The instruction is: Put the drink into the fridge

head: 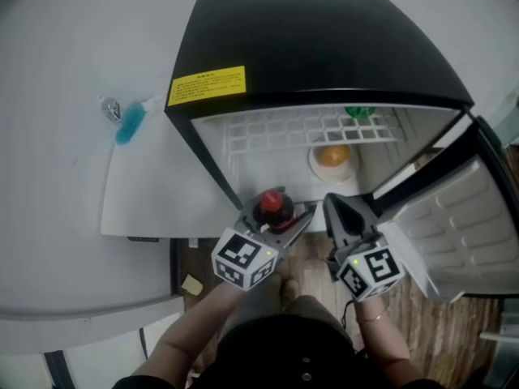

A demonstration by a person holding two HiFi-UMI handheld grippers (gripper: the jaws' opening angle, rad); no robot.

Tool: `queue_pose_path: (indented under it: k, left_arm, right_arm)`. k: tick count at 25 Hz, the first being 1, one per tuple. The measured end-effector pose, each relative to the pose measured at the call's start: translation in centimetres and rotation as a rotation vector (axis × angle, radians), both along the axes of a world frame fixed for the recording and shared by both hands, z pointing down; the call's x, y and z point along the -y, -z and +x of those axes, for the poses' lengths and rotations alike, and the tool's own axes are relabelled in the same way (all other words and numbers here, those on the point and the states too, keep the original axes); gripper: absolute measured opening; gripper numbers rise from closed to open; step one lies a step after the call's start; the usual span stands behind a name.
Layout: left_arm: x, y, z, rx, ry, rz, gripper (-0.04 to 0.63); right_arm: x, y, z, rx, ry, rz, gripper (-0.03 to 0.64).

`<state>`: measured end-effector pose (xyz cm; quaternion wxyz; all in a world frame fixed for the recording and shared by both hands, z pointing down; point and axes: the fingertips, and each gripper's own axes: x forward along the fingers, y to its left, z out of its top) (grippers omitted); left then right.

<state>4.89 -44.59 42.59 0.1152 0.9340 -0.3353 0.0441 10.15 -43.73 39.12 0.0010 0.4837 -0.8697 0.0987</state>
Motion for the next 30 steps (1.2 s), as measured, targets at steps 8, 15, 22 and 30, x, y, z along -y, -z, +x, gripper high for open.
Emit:
queue_pose_path:
  k: [8, 15, 22, 30]
  left_arm:
    - [1.8, -2.0, 1.2, 0.007, 0.041, -0.003, 0.318]
    - [4.9, -4.2, 0.5, 0.028, 0.100, -0.011, 0.318]
    - [7.4, -6.0, 0.3, 0.048, 0.131, -0.020, 0.318]
    - [10.5, -7.3, 0.9, 0.061, 0.156, -0.009, 0.318]
  right_arm:
    - [1.9, -2.2, -0.3, 0.000, -0.004, -0.023, 0.008]
    - [3.3, -3.9, 0.9, 0.014, -0.028, -0.034, 0.008]
    - [4.7, -6.1, 0.8, 0.032, -0.032, -0.056, 0.008]
    - [6.6, -6.6, 0.8, 0.032, -0.027, -0.043, 0.008]
